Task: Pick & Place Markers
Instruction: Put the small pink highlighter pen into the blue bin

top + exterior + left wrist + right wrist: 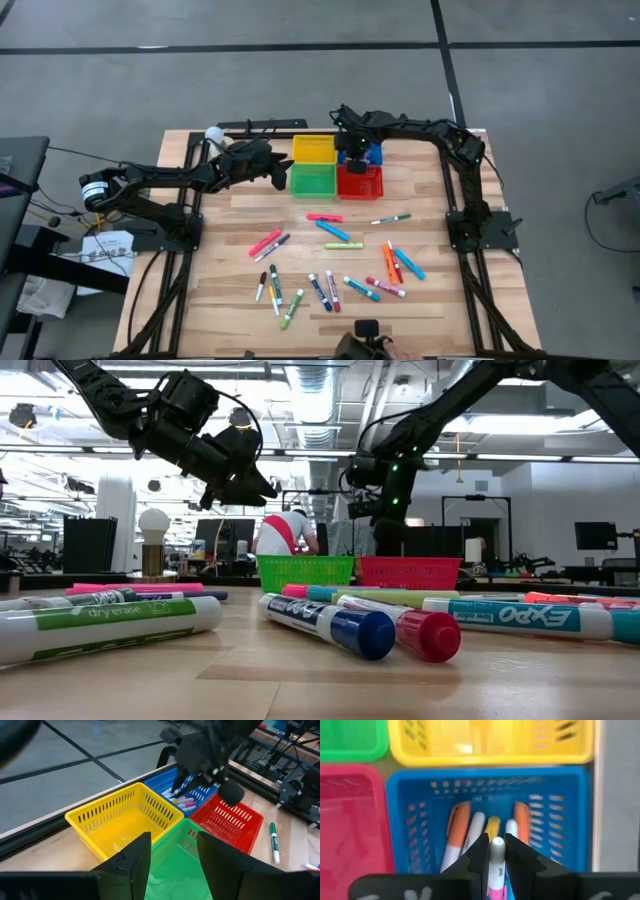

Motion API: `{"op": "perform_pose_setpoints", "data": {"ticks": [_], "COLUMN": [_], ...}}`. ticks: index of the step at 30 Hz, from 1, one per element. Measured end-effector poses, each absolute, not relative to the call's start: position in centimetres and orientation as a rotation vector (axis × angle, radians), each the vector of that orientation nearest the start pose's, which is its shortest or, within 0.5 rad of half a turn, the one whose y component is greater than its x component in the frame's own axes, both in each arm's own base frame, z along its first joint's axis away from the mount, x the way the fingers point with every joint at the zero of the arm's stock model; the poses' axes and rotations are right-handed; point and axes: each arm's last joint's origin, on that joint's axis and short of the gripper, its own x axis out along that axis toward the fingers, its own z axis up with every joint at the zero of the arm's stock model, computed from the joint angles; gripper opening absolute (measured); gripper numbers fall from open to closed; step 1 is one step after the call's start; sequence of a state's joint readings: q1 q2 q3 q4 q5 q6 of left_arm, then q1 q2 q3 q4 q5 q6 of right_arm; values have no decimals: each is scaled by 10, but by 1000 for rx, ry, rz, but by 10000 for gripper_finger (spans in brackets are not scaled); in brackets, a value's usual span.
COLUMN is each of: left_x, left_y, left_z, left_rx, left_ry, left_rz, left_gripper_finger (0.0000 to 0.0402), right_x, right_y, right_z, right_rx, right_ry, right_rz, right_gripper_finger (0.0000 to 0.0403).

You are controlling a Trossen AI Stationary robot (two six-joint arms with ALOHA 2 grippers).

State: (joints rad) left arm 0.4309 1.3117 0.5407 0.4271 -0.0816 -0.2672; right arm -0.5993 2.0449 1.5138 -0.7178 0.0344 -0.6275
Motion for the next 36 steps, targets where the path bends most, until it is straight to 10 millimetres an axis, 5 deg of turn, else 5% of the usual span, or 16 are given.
{"op": "perform_pose_setpoints", "data": {"ticks": [28, 36], "left_x": [236, 236], "left_y": [112, 112], "left_z": [199, 199], "left_rx": [-319, -319], "left_ry": [271, 271], "left_rz": [554, 554], "left_gripper_finger": [159, 159], "right_x": [344, 344], "right_y": [-234, -234], "right_z": [159, 159], "right_rx": [-165, -167], "right_ry": [1342, 1337], "right_rz": [-121, -123], "right_gripper_finger": [49, 88]}}
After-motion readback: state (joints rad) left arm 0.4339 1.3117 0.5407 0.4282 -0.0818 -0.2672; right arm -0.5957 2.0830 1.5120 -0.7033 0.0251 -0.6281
